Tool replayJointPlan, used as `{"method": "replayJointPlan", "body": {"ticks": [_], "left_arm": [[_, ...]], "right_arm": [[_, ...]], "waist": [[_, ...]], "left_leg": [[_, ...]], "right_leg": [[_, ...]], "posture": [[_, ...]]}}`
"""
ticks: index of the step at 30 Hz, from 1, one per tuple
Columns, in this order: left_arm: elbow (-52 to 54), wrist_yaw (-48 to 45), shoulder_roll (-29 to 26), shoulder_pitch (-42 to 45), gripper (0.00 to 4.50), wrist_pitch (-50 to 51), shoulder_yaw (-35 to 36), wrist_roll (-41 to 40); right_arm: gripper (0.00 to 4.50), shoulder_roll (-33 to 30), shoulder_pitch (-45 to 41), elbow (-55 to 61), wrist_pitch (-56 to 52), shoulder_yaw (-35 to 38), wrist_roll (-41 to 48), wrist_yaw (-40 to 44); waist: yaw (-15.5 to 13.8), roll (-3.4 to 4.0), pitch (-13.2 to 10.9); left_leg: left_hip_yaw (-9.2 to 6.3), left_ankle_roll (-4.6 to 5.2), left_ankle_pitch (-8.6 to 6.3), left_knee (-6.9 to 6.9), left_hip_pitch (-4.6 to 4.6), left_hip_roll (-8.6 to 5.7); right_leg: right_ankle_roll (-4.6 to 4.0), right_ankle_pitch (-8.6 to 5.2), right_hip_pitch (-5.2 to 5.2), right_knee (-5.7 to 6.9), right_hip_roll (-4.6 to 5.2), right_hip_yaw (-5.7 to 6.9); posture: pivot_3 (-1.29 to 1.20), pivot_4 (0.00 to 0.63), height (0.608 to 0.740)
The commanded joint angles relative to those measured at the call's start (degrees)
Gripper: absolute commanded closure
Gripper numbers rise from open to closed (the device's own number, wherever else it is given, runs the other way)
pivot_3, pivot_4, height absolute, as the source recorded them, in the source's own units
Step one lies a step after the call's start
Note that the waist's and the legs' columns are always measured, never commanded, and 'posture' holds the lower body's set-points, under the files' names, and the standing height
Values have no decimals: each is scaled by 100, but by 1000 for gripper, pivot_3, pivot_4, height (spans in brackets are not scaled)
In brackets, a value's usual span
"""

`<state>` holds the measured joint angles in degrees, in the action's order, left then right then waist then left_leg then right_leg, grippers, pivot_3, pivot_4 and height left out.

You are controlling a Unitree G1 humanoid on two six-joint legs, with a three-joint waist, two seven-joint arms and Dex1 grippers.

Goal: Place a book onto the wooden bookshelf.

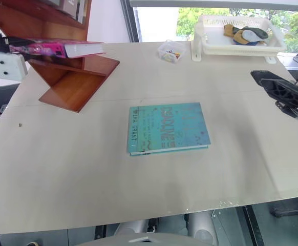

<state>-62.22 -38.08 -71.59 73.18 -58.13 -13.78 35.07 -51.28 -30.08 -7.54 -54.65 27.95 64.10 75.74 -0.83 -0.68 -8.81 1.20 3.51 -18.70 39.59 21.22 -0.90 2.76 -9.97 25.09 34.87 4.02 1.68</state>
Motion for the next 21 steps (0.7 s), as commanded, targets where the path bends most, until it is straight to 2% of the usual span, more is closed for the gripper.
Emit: {"method": "replayJointPlan", "body": {"ticks": [1, 5, 6, 7, 12, 13, 16, 21], "left_arm": [[-289, 301, -147, 364, 3686, 145, -166, 309], [-451, 347, -114, 499, 3686, 129, -296, 325], [-482, 342, -106, 518, 2713, 142, -307, 310], [-507, 341, -100, 535, 2418, 149, -318, 304], [-472, 595, -255, 517, 260, 330, -550, 621], [-440, 736, -310, 526, 121, 424, -634, 792], [-429, 1004, -427, 535, 121, 529, -737, 1012], [-460, 975, -558, 460, 121, 447, -628, 865]], "right_arm": [[1354, -74, -30, 138, 74, 212, 82, -37], [1354, -72, -56, 127, 87, 199, 68, -56], [1354, -73, -73, 119, 90, 189, 63, -59], [1354, -74, -83, 114, 91, 182, 60, -60], [1354, -89, -128, 78, 103, 162, 41, -54], [1354, -93, -131, 71, 105, 163, 38, -49], [1354, -107, -130, 58, 107, 173, 36, -37], [1354, -118, -146, 37, 111, 171, 34, -16]], "waist": [[4, 0, 0], [13, 0, 0], [13, 0, 0], [14, 0, 0], [7, 0, 0], [6, 0, 0], [8, -2, -1], [11, -1, -1]], "left_leg": [[0, 0, 0, 1, 0, 0], [2, -1, 1, 2, -5, 5], [3, -1, 0, 4, -6, 5], [3, 0, 0, 5, -6, 5], [3, 1, 0, 7, 2, 4], [2, 1, -1, 7, 5, 3], [-1, 2, -1, 7, 13, 2], [-8, 2, -1, 29, 56, 3]], "right_leg": [[0, 0, 0, 1, 0, 0], [-1, 0, 1, 3, -1, -1], [-1, 0, 1, 3, -1, -2], [-1, 0, 1, 3, -1, -2], [0, 0, 2, 6, 0, -1], [0, 0, 3, 4, 1, 1], [1, 0, 6, 1, 0, 6], [1, 0, 36, 6, 1, 17]], "posture": [[0, 150, 740], [0, 150, 740], [0, 150, 740], [0, 150, 740], [0, 150, 740], [0, 150, 740], [0, 150, 740], [0, 150, 740]]}}
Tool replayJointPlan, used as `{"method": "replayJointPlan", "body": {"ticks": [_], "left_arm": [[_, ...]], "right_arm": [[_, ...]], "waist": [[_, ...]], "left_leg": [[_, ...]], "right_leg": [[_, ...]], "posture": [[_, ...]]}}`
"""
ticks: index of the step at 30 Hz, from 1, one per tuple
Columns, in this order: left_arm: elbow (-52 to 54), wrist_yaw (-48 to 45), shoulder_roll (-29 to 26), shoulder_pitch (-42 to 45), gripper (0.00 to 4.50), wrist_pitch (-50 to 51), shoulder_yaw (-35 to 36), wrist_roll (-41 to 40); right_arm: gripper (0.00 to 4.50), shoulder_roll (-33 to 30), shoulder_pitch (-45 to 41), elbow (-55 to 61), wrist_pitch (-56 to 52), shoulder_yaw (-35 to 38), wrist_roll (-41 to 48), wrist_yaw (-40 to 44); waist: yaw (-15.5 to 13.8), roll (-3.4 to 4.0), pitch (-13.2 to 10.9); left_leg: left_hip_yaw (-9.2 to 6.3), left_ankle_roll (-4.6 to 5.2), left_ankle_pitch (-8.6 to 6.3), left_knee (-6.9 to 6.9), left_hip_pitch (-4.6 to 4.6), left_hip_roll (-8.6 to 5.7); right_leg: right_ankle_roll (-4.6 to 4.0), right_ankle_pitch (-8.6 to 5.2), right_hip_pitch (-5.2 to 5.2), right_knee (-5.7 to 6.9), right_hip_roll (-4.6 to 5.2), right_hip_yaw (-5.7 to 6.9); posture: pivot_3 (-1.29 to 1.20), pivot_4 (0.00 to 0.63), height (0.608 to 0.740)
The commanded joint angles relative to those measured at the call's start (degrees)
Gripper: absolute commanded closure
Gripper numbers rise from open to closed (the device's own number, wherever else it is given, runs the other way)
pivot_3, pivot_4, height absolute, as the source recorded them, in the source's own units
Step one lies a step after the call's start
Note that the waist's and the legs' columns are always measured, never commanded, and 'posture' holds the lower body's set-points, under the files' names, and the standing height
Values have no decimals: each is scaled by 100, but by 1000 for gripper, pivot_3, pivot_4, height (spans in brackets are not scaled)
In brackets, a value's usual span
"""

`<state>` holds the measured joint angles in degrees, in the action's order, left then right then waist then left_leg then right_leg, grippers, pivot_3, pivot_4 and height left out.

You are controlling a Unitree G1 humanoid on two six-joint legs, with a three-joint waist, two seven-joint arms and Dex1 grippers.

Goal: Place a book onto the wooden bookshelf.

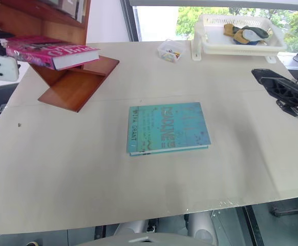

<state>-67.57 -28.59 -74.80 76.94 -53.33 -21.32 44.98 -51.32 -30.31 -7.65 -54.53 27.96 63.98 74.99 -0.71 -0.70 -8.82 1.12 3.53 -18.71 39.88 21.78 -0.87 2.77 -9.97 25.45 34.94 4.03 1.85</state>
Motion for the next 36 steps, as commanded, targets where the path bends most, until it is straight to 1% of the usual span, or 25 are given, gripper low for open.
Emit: {"method": "replayJointPlan", "body": {"ticks": [1, 4, 9, 12, 14, 17, 18, 20, 22, 24, 25, 26, 28, 30, 33, 35, 36], "left_arm": [[77, -24, -265, 55, 121, -60, 167, -201], [111, -198, -354, -30, 121, -126, 284, -404], [419, -776, -515, -238, 121, -50, 666, -1130], [625, -1310, -581, -447, 121, 108, 973, -1723], [764, -1982, -607, -705, 121, 426, 1268, -2365], [1141, -3136, -711, -1188, 121, 1212, 1756, -3389], [1263, -3624, -723, -1227, 121, 1866, 1966, -3777], [1488, -4401, -820, -1350, 121, 2678, 2233, -4303], [1716, -4705, -796, -1385, 121, 3333, 2490, -4703], [2060, -5032, -528, -1423, 121, 4469, 3019, -5561], [2318, -5198, -441, -1577, 121, 4953, 3218, -5914], [2713, -5245, -342, -1868, 121, 5265, 3439, -6221], [3945, -5124, -57, -2612, 121, 6563, 4059, -7101], [5024, -4782, 242, -3330, 121, 7467, 4626, -7674], [6319, -3841, 837, -4284, 121, 8076, 5142, -7882], [7061, -3462, 1043, -5025, 121, 8337, 5267, -7707], [7272, -3367, 1166, -5248, 121, 8553, 5337, -7857]], "right_arm": [[1354, -112, -125, 52, 97, 173, 52, 58], [1354, -106, -120, 62, 87, 186, 76, 57], [1354, -106, -96, 43, 17, 145, 96, 106], [1354, -130, -166, -10, -6, 133, 90, 122], [1354, -155, -212, -86, 1, 101, 49, 167], [1354, -185, -281, -189, 10, 41, -18, 230], [1354, -226, -341, -270, 20, 10, -63, 270], [1354, -305, -463, -426, 53, -51, -166, 370], [1354, -353, -553, -538, 80, -104, -246, 460], [1354, -366, -618, -602, 95, -151, -298, 524], [1354, -361, -630, -613, 99, -166, -314, 544], [1354, -349, -617, -612, 100, -170, -328, 562], [1354, -349, -503, -556, 65, -148, -335, 565], [1354, -409, -366, -549, 56, -73, -369, 537], [1354, -570, -52, -549, 78, 73, -471, 518], [1354, -665, 211, -524, 146, 149, -578, 529], [1354, -693, 344, -503, 166, 194, -618, 512]], "waist": [[0, 0, 0], [7, 0, 0], [5, 0, 0], [8, 0, 0], [15, 1, 0], [43, 1, 1], [56, 1, 0], [78, 0, 0], [105, 0, 0], [119, 0, 1], [120, 1, 1], [119, 1, 1], [127, 4, 3], [141, 5, 3], [138, 1, 3], [144, 2, 3], [146, 8, 5]], "left_leg": [[0, 0, 0, 3, 6, 0], [0, 0, 0, 10, 10, 0], [0, 0, 0, 16, 10, 2], [1, 1, 0, 20, 11, 3], [2, 1, 0, 21, 10, 3], [3, 1, 0, 22, 10, 5], [2, 1, 0, 23, 10, 5], [0, 1, 0, 29, 16, 6], [0, 2, -1, 30, 15, 6], [-2, 6, -3, 30, 13, 6], [-5, 6, -3, 31, 13, 6], [-7, 6, -3, 32, 13, 7], [-24, 6, -3, 38, 5, 8], [-32, 6, -4, 45, 7, 6], [-34, 7, -5, 44, 5, 8], [-30, 6, -5, 44, 0, 7], [-30, 6, -5, 41, 0, 7]], "right_leg": [[0, 0, 4, 1, 0, 1], [0, 0, 5, 1, 0, 2], [1, 0, 5, 4, 0, 3], [1, 1, 4, 6, 0, 2], [2, 1, 5, 6, 1, 2], [1, 1, 6, 12, 0, 1], [1, 1, 6, 13, -1, 1], [2, 1, 7, 15, -1, 3], [2, 0, 6, 14, 0, 3], [3, 0, 5, 12, 0, 2], [3, 0, 5, 13, 0, 2], [3, 0, 4, 18, 1, 2], [5, -2, 5, 37, 6, -9], [8, -5, 8, 50, 7, -9], [8, -5, 9, 48, 10, -21], [7, -5, 10, 56, 8, -27], [7, -5, 11, 51, 7, -27]], "posture": [[0, 150, 740], [0, 150, 740], [0, 150, 740], [0, 150, 740], [0, 150, 740], [0, 150, 740], [0, 150, 740], [0, 150, 740], [0, 150, 740], [0, 150, 740], [0, 150, 740], [0, 150, 740], [0, 150, 740], [0, 150, 740], [0, 150, 740], [0, 150, 740], [0, 150, 740]]}}
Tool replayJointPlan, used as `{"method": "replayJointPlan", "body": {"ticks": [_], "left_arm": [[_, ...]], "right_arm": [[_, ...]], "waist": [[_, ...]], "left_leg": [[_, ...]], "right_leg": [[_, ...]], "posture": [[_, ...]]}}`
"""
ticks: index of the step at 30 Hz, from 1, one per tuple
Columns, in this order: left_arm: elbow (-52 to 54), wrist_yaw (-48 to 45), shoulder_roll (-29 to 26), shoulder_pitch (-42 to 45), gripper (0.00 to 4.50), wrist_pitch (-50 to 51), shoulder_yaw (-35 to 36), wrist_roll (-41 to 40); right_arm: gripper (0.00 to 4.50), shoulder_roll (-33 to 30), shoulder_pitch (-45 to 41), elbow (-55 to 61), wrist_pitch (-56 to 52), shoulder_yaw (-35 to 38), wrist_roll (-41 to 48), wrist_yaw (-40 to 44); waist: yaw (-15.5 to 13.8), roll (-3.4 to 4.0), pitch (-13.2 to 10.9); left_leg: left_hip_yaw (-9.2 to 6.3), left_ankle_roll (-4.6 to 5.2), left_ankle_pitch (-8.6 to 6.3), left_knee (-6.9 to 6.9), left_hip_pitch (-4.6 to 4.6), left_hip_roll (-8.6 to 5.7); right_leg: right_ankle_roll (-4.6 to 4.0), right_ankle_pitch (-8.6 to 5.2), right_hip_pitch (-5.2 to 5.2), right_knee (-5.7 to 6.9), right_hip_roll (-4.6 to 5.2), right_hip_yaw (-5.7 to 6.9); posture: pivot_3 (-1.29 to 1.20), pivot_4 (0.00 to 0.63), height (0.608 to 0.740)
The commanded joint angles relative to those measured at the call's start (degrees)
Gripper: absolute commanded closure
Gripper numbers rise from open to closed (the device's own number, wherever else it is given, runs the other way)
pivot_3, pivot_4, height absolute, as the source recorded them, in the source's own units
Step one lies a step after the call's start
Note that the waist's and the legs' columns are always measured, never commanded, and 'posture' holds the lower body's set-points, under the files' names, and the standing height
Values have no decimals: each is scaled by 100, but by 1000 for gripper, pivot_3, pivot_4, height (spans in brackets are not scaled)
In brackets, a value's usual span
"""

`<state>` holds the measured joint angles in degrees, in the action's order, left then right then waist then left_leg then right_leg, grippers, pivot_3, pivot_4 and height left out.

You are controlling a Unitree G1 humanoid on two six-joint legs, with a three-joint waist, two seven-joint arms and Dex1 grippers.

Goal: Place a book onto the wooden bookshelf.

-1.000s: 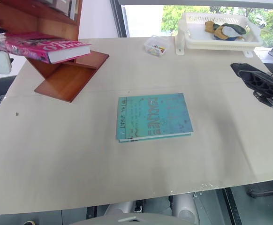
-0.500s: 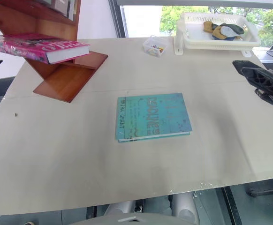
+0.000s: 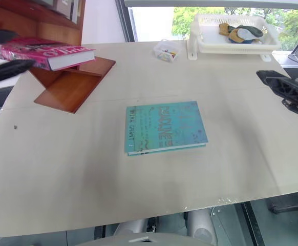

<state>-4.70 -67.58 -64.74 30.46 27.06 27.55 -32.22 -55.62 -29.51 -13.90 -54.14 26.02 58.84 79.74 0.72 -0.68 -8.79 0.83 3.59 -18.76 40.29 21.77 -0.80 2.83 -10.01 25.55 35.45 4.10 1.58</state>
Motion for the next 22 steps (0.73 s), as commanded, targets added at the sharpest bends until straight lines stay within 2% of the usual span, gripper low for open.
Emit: {"method": "replayJointPlan", "body": {"ticks": [1, 4, 7, 10, 16, 22], "left_arm": [[1115, 639, 284, -891, 121, 547, 457, -104], [1454, 929, 688, -1575, 121, 712, 452, -143], [1489, 1240, 1240, -1897, 121, 774, 517, -346], [1550, 1325, 1510, -2421, 121, 707, 428, -225], [1712, 1482, 1772, -3099, 121, 644, 472, -216], [1731, 1543, 1741, -3522, 121, 606, 623, -207]], "right_arm": [[1354, -297, 444, 129, 201, 429, -188, 17], [1354, -357, 960, 141, 418, 543, -454, -13], [1354, -364, 1420, 52, 692, 706, -715, -91], [1354, -359, 1853, -88, 1021, 913, -975, -115], [1354, -322, 2561, -239, 1501, 1105, -1372, -88], [1354, -295, 2869, -673, 1993, 1010, -1728, 75]], "waist": [[-3, 9, 4], [-6, 9, 5], [-38, 10, 6], [-47, 8, 7], [-59, 8, 7], [-56, 8, 7]], "left_leg": [[6, 0, 0, -3, -5, 0], [8, -1, 0, -3, -8, 1], [17, -1, 0, -1, -20, -1], [23, -2, 0, 1, -29, -2], [34, -1, -1, -2, -40, -2], [40, 1, -4, -23, -119, 1]], "right_leg": [[0, 0, 0, 3, 1, -8], [-1, 0, 0, 4, -2, -9], [-1, 0, -5, -8, 0, -19], [-2, 0, -9, -4, -1, -26], [-3, 0, -12, -6, -2, -43], [-5, -3, -77, -23, -5, -51]], "posture": [[0, 150, 740], [0, 150, 740], [0, 150, 740], [0, 150, 740], [0, 150, 740], [0, 150, 740]]}}
